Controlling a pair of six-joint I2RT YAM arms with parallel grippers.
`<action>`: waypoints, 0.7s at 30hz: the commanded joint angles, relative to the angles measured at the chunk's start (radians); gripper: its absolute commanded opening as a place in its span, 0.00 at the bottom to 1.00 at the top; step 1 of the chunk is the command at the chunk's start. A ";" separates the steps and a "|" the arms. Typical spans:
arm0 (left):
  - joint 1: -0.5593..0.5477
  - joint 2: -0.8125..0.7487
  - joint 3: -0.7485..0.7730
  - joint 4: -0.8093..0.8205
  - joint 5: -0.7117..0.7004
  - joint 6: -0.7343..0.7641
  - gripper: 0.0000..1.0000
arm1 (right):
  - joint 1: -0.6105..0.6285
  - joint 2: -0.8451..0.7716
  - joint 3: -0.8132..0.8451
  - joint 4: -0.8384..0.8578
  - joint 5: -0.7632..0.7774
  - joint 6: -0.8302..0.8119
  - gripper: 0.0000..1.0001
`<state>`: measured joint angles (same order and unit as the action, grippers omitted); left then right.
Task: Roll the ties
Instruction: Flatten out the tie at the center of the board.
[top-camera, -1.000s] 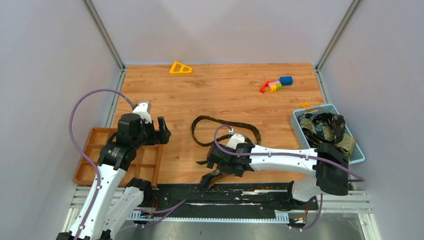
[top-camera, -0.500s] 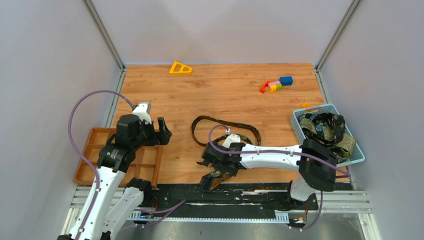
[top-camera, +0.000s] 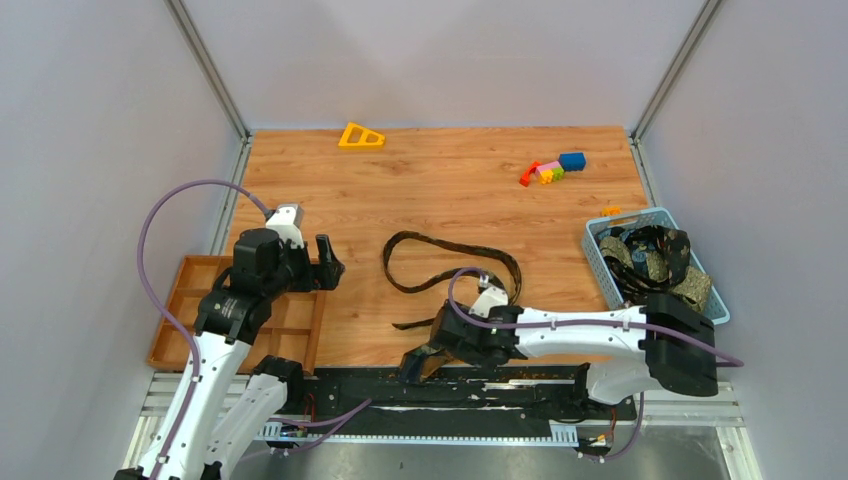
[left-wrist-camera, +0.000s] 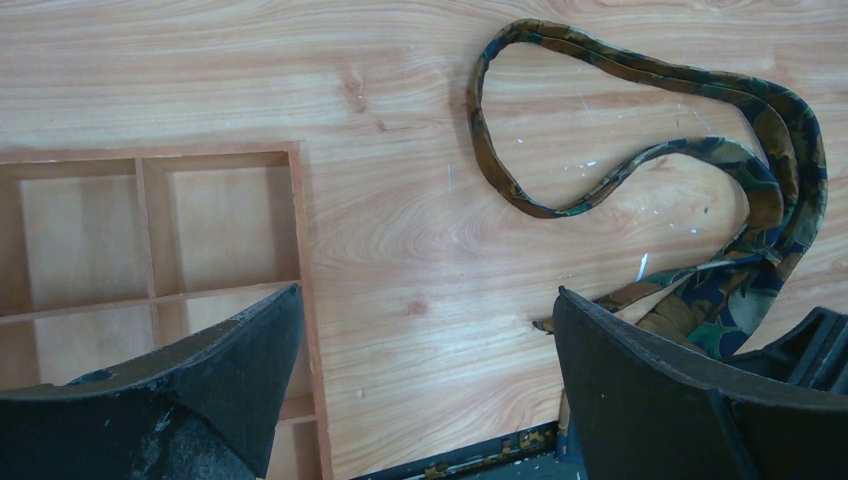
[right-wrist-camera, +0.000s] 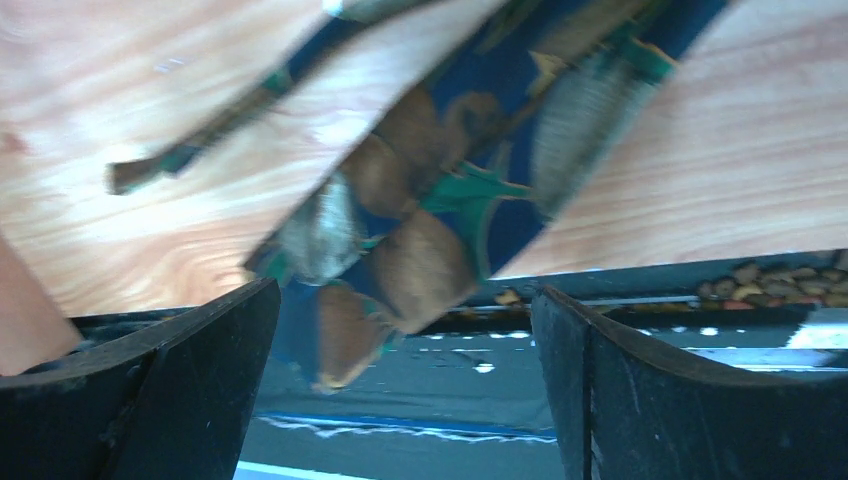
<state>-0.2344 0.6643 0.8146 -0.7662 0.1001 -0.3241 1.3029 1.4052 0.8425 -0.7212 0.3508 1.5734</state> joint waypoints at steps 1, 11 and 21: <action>-0.002 0.001 0.012 0.027 0.013 0.023 1.00 | 0.041 -0.018 -0.071 0.081 0.036 0.098 1.00; -0.003 0.006 0.012 0.024 0.005 0.020 1.00 | 0.041 -0.019 -0.091 0.164 0.155 0.096 1.00; -0.002 0.013 0.013 0.023 0.004 0.020 1.00 | -0.042 0.039 -0.004 0.128 0.170 0.106 0.99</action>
<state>-0.2344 0.6785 0.8146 -0.7666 0.0998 -0.3237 1.2881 1.4086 0.7662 -0.5877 0.4873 1.6573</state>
